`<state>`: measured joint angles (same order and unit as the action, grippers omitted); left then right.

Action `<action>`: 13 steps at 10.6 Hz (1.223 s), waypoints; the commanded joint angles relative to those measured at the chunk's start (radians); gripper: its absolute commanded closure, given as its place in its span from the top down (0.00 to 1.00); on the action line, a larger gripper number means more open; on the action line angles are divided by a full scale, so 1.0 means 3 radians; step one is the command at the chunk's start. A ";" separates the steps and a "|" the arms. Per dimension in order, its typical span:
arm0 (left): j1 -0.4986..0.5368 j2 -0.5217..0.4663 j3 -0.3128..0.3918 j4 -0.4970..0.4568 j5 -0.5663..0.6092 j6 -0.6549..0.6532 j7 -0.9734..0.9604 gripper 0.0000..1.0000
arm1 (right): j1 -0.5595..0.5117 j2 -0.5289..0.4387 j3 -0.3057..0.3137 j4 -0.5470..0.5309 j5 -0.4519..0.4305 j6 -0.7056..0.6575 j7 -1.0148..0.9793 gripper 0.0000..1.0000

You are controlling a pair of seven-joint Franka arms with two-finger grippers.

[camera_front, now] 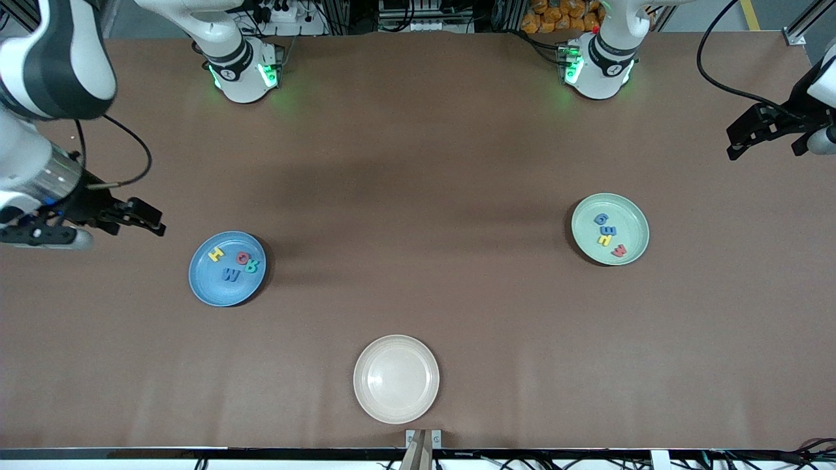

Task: Sort uppercase to blue plate, lowercase to green plate

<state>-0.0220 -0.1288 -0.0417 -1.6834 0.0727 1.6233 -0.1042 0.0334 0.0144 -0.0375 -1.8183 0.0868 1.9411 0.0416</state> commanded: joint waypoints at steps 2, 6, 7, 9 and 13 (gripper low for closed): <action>0.0027 -0.0026 -0.0015 0.0017 -0.0007 -0.0063 -0.0123 1.00 | -0.0096 -0.0222 0.0038 0.0068 -0.0095 -0.0165 -0.0016 1.00; 0.0027 -0.0026 -0.0009 0.0017 -0.0012 -0.0063 -0.0113 1.00 | -0.0172 -0.0196 0.0038 0.0237 -0.0141 -0.0442 -0.0011 1.00; 0.0027 -0.0026 -0.0009 0.0017 -0.0038 -0.0063 -0.0113 1.00 | -0.0183 -0.0191 0.0043 0.0232 -0.0136 -0.0442 -0.0011 1.00; 0.0027 -0.0026 -0.0004 0.0017 -0.0048 -0.0068 -0.0098 1.00 | -0.0178 -0.0196 0.0043 0.0237 -0.0136 -0.0452 -0.0006 1.00; 0.0027 -0.0021 0.0001 0.0027 -0.0048 -0.0068 -0.0087 1.00 | -0.0101 -0.0161 0.0043 0.0222 -0.0385 -0.0472 -0.0001 1.00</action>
<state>-0.0205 -0.1288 -0.0391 -1.6835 0.0713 1.6211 -0.1250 -0.0027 -0.0397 -0.0336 -1.7604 0.0181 1.8117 0.0416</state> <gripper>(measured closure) 0.000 0.000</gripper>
